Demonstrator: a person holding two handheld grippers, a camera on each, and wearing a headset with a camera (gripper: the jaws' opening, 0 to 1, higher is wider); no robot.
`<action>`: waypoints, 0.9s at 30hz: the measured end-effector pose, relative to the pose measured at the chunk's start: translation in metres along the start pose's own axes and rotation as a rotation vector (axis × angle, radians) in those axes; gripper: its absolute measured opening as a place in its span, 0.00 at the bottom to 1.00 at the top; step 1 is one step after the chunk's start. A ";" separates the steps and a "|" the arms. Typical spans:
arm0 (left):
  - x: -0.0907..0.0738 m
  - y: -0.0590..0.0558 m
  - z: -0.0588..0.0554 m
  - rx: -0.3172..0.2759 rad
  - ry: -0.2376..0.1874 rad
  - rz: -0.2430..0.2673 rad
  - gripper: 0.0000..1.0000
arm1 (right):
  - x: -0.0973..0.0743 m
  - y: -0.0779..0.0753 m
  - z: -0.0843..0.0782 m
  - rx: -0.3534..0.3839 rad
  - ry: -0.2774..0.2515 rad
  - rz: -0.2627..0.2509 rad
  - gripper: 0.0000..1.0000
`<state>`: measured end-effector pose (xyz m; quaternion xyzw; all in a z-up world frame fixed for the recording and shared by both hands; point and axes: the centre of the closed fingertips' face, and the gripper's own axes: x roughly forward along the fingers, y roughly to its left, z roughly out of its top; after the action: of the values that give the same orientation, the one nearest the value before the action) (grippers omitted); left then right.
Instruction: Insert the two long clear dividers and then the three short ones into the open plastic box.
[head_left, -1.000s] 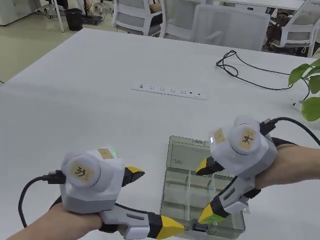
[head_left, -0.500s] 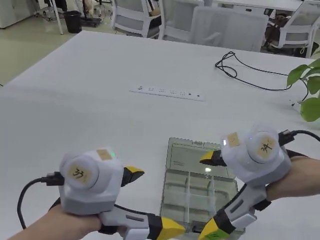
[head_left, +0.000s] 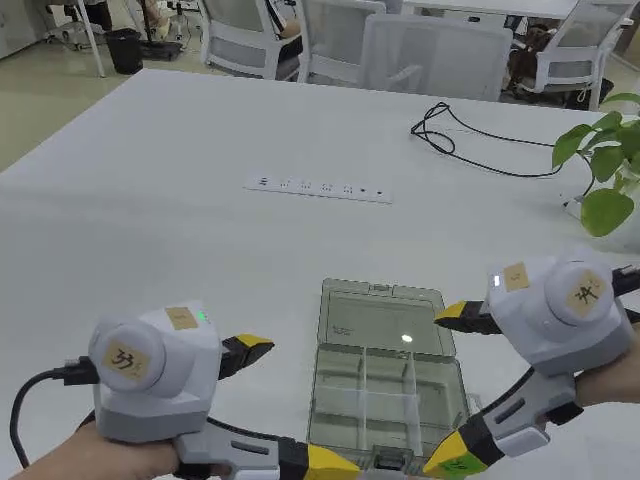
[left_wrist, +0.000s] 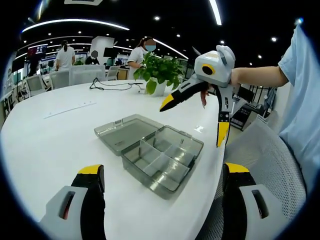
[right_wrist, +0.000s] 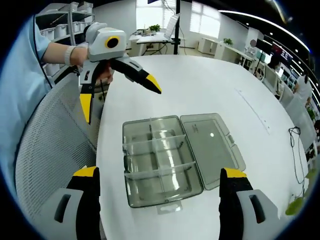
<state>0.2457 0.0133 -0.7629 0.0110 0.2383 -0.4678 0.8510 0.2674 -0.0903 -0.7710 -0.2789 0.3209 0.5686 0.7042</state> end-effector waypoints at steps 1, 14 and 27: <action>0.000 0.000 0.000 0.002 0.001 0.000 1.00 | -0.003 -0.002 -0.003 0.007 0.000 -0.009 1.00; 0.002 0.000 -0.002 -0.032 -0.012 0.003 1.00 | -0.042 -0.011 -0.081 0.093 0.110 -0.073 0.94; 0.001 0.000 -0.002 -0.031 -0.015 0.011 1.00 | -0.069 -0.013 -0.160 0.127 0.289 -0.061 0.88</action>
<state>0.2459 0.0129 -0.7653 -0.0044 0.2393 -0.4595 0.8553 0.2484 -0.2570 -0.8196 -0.3222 0.4458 0.4795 0.6837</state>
